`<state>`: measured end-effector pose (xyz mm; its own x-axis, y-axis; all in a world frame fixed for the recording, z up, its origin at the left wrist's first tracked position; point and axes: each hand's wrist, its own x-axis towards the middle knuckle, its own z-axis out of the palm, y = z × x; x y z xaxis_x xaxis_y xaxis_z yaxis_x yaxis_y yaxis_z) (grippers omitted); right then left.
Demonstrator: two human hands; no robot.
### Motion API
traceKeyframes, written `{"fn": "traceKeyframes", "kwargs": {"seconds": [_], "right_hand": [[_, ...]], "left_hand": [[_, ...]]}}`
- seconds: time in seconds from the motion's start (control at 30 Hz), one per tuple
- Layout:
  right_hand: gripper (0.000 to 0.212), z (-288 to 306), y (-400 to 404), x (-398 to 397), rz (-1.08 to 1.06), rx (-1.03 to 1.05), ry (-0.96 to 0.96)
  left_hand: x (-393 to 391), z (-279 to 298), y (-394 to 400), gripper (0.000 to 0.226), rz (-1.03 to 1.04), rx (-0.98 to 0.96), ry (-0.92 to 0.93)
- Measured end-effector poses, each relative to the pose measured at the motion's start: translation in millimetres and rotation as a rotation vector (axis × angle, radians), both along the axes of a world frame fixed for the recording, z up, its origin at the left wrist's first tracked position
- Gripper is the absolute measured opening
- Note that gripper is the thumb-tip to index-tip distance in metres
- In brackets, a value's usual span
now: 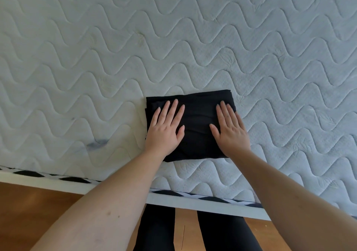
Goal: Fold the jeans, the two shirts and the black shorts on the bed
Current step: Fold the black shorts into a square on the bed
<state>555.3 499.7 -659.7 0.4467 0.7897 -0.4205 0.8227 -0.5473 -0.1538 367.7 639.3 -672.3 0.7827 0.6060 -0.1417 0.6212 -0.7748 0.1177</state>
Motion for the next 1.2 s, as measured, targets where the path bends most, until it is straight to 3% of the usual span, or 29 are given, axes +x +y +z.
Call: {"fn": "traceKeyframes", "kwargs": {"seconds": [0.13,0.23,0.43,0.63,0.77,0.9,0.97,1.03,1.13,1.2], "right_hand": [[0.061,11.6,16.8,-11.4,-0.059,0.142,-0.034],[0.059,15.2,50.8,-21.1,0.032,0.264,-0.017],[0.056,-15.6,61.0,-3.2,0.136,0.141,-0.014],[0.060,-13.2,22.7,27.3,-0.180,0.084,0.032],[0.060,-5.7,22.6,25.8,-0.213,0.142,0.096],[0.062,8.9,12.6,13.8,-0.416,0.280,0.214],[0.063,13.1,2.3,5.1,-0.534,0.314,0.261],[0.065,16.1,-3.1,1.5,-0.661,0.320,0.357],[0.065,19.2,-8.6,9.7,-0.734,0.307,0.493],[0.060,20.7,-9.9,17.1,-0.706,0.295,0.532]], "left_hand": [[3.3,-0.8,-3.3,0.061,0.004,0.010,0.023],[1.8,-2.5,-2.6,0.060,-0.011,0.003,0.039],[1.0,-3.8,0.9,0.062,-0.023,-0.009,0.034],[1.4,-6.7,2.7,0.067,-0.036,-0.045,0.092],[2.2,-4.2,6.5,0.066,-0.037,-0.077,0.110],[-4.4,9.6,13.3,0.062,-0.051,-0.184,-0.055],[-9.1,15.5,12.8,0.065,0.098,-0.182,-0.148],[-12.5,19.4,10.3,0.069,0.392,-0.182,-0.222],[-13.9,24.8,6.2,0.082,0.873,-0.399,-0.373],[-16.0,23.7,3.7,0.087,1.003,-0.459,-0.394]]}}
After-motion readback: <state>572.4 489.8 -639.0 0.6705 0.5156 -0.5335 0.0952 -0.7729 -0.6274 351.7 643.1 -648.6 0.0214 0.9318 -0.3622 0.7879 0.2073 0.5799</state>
